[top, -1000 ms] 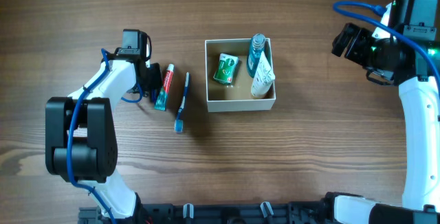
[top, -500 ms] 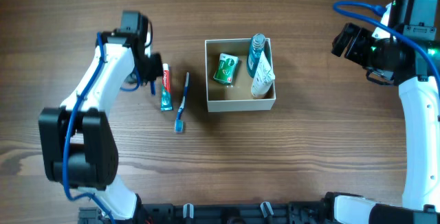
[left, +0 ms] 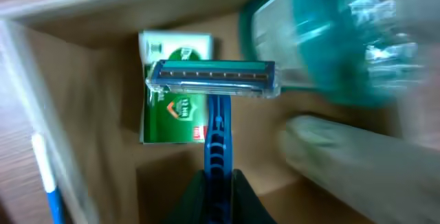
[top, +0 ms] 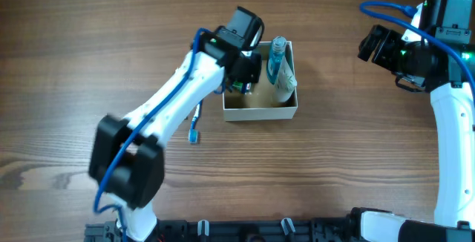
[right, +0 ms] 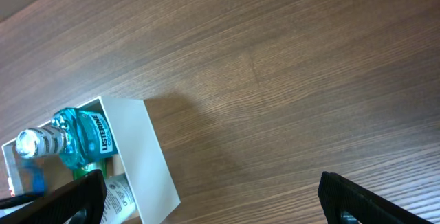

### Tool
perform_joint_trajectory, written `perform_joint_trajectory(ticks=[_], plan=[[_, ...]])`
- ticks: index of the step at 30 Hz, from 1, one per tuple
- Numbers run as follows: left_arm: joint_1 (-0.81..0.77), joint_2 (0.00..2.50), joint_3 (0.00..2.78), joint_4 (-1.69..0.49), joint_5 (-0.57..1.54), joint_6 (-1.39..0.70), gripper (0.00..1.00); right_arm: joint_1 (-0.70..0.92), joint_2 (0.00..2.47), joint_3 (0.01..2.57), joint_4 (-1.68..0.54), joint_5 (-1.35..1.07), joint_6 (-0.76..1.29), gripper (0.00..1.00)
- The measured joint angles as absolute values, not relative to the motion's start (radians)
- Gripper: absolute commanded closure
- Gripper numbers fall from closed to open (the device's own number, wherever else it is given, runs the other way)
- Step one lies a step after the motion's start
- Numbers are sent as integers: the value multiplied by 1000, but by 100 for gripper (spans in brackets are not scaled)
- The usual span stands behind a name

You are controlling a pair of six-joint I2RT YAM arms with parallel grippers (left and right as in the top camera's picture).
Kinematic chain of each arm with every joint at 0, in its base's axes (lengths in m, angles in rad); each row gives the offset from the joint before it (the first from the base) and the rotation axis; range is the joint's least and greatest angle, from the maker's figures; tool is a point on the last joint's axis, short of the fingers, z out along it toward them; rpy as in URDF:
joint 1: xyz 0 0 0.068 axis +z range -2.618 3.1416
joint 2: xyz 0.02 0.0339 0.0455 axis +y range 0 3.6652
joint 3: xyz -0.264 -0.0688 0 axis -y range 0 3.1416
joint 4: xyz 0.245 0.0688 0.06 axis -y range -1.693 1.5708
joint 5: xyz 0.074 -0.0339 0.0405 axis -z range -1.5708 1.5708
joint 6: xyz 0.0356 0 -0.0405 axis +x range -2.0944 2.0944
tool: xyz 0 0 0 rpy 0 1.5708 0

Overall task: Pack container
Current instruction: 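Lower the razor into the box and release it, then grasp the Colgate toothpaste tube with the left gripper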

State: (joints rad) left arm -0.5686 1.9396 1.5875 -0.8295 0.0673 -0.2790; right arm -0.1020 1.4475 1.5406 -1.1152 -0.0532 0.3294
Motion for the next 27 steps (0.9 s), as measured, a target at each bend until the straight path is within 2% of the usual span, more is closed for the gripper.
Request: perform_joint_trajectory(ticks=[5, 7, 13, 17, 24, 27], plan=[[-524, 1957, 1584, -898, 155, -295, 45, -102, 1448, 1541, -1115, -53, 329, 0], [-494, 1908, 1584, -950, 163, -294, 39, -102, 1448, 1541, -1115, -53, 329, 0], [-335, 1740, 1606, -1044, 28, -268, 32, -102, 1448, 1541, -1115, -53, 329, 0], [-234, 1808, 1580, -1039, -11, -218, 31, -102, 1448, 1541, -1115, -53, 329, 0], [-162, 2045, 1543, -1002, -26, -146, 30, -102, 1448, 1541, -1115, -53, 329, 0], [-162, 2093, 1543, -968, -26, -133, 39, -102, 1448, 1541, -1115, -53, 329, 0]])
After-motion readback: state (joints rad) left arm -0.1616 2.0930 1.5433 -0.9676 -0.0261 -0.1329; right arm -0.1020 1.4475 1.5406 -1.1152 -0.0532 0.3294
